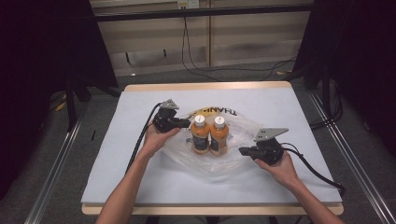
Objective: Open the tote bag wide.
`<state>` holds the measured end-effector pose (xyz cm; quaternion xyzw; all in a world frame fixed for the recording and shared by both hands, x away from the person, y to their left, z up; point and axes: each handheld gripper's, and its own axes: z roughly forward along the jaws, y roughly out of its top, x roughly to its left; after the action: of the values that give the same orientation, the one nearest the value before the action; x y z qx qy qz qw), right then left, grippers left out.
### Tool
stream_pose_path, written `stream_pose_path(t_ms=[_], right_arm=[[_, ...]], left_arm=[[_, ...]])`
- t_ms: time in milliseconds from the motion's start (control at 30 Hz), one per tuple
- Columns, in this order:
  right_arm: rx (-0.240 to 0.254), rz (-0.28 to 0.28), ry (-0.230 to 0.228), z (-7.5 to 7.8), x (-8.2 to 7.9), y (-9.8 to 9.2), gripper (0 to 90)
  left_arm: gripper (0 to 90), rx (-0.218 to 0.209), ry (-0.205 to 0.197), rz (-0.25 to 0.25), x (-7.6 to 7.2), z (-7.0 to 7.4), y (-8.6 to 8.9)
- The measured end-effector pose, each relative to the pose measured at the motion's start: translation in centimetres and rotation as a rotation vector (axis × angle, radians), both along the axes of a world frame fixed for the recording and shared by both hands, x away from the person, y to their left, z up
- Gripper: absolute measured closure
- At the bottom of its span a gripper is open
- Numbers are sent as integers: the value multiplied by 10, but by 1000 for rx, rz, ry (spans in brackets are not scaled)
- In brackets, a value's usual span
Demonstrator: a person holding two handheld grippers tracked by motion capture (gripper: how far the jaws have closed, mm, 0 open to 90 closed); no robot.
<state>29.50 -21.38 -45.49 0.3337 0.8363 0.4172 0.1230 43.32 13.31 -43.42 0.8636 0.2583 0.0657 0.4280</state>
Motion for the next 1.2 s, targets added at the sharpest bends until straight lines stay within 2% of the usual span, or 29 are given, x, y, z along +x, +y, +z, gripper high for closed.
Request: stream_pose_path(t_ms=[67,100,133,267,300,400,533,567,733,833,900,1067,1200], right_arm=[[14,-9,-16,2,-1,-1,849],[20,-14,-26,4,-2,-3,837],[20,-14,-26,4,-2,-3,837],[42,-40,-51,7,-1,-6,776],[50,-38,-51,7,-1,-7,756],[62,-49,-65,10,-2,-9,689],[87,-56,-62,13,-3,-11,511],[96,-56,-58,14,-4,-11,489],[118,-69,-82,19,-8,-15,386],[112,-74,-89,22,-11,-18,343],[105,-78,-89,20,-14,-22,316],[125,-117,-94,22,-22,-32,261],[138,-155,-109,26,-30,-41,212]], left_arm=[[741,-36,-19,-17,-7,5,5],[704,-51,-24,-13,-10,7,8],[704,-81,-28,-3,-12,9,11],[552,-120,-63,2,-23,15,24],[497,-119,-64,10,-26,17,25],[380,-115,-73,-7,-33,21,30],[253,-108,-107,4,-46,31,34],[230,-110,-117,-2,-49,32,36],[166,-80,-143,0,-71,35,46],[123,-78,-121,-5,-82,36,52],[99,-81,-125,0,-90,36,56],[73,-67,-142,15,-105,33,67],[44,-76,-123,37,-117,30,80]])
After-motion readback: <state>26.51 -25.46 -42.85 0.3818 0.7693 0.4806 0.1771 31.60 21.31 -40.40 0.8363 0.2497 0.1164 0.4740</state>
